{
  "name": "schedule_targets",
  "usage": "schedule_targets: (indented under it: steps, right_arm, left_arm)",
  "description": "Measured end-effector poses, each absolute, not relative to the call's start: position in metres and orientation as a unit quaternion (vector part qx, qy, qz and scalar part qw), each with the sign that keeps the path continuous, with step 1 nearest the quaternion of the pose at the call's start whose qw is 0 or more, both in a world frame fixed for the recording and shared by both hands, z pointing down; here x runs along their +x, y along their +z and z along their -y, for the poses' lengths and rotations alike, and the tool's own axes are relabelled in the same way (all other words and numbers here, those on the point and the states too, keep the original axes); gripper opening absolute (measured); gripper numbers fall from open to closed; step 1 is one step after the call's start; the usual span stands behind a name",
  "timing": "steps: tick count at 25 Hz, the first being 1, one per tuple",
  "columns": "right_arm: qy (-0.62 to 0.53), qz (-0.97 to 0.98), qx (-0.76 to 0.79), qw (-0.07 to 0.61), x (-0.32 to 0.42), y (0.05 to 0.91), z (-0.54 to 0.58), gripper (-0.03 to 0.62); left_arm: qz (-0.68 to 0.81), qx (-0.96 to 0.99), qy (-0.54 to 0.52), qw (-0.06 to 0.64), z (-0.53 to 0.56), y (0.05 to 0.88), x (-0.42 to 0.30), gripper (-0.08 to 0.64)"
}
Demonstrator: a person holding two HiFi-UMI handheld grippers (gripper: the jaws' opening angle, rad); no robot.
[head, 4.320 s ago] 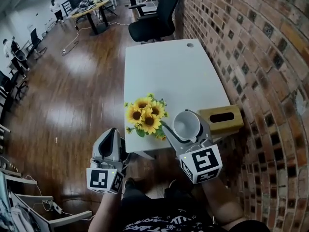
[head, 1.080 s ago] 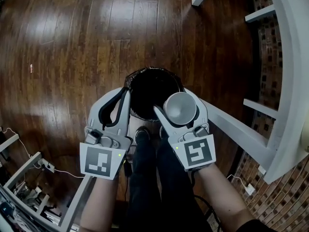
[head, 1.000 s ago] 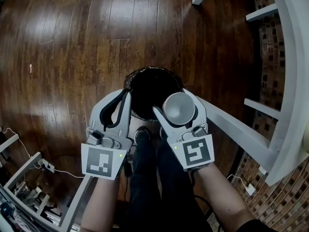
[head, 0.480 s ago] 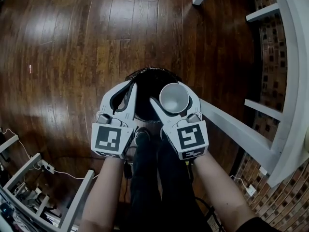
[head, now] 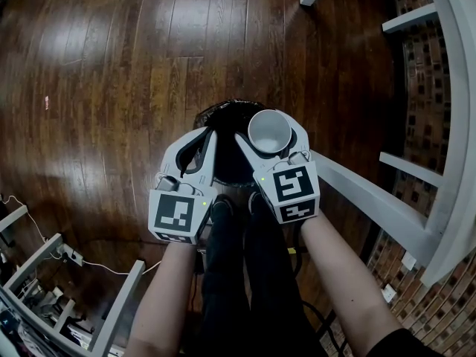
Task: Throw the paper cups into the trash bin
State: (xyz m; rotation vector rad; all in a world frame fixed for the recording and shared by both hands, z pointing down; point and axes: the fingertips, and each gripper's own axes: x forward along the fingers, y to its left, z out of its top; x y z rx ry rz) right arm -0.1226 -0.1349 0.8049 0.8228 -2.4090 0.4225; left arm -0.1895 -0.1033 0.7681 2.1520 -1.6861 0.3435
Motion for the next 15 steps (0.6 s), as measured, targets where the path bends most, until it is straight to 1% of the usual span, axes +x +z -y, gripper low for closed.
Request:
schedule_targets:
  steps: [15]
  right_arm:
    - [0.196, 0.878, 0.302, 0.315, -0.108, 0.881, 0.103, 0.346]
  left_arm:
    - [0.597, 0.755, 0.151, 0.226, 0.078, 0.83, -0.193, 0.005]
